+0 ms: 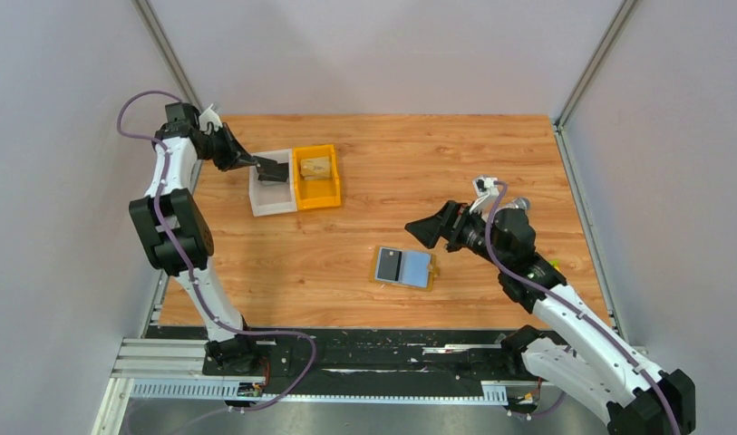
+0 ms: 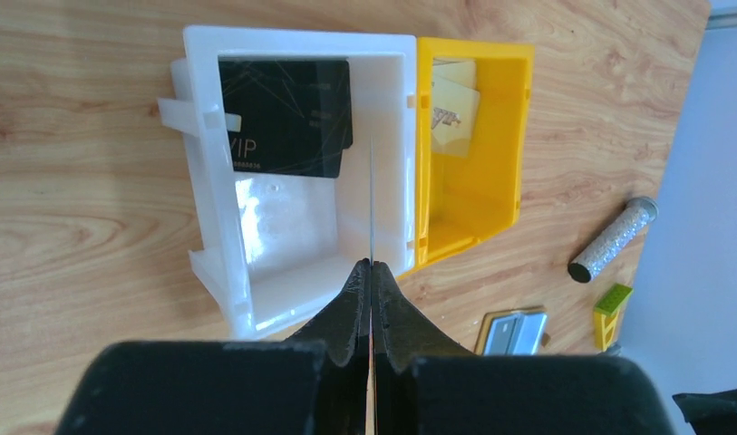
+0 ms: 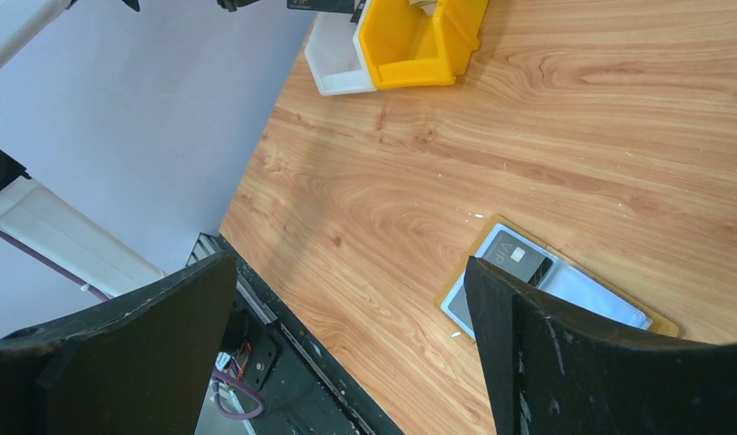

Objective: Take the credit cards out of the card holder
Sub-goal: Place the credit card in the storage box.

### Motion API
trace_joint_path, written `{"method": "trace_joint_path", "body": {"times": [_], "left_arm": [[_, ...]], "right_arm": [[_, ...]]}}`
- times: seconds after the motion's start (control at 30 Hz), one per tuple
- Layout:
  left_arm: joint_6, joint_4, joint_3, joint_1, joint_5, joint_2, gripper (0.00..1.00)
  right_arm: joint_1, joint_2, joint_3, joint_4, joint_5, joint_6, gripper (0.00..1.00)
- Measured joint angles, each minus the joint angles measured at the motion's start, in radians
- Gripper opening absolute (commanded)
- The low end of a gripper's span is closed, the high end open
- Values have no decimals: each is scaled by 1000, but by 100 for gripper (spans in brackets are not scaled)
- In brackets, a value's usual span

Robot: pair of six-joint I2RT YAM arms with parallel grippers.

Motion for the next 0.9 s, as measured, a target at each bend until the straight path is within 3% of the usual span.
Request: {"method": "trace_joint_path", "body": {"times": [0.33,0.9], "left_arm": [[37,-23,110,0,8,107,0],[39,6,161,0,71,257,0]], "right_arm": [[0,73,29,1,-7,0,100],[-2,156,62,4,-7,3,100]]}}
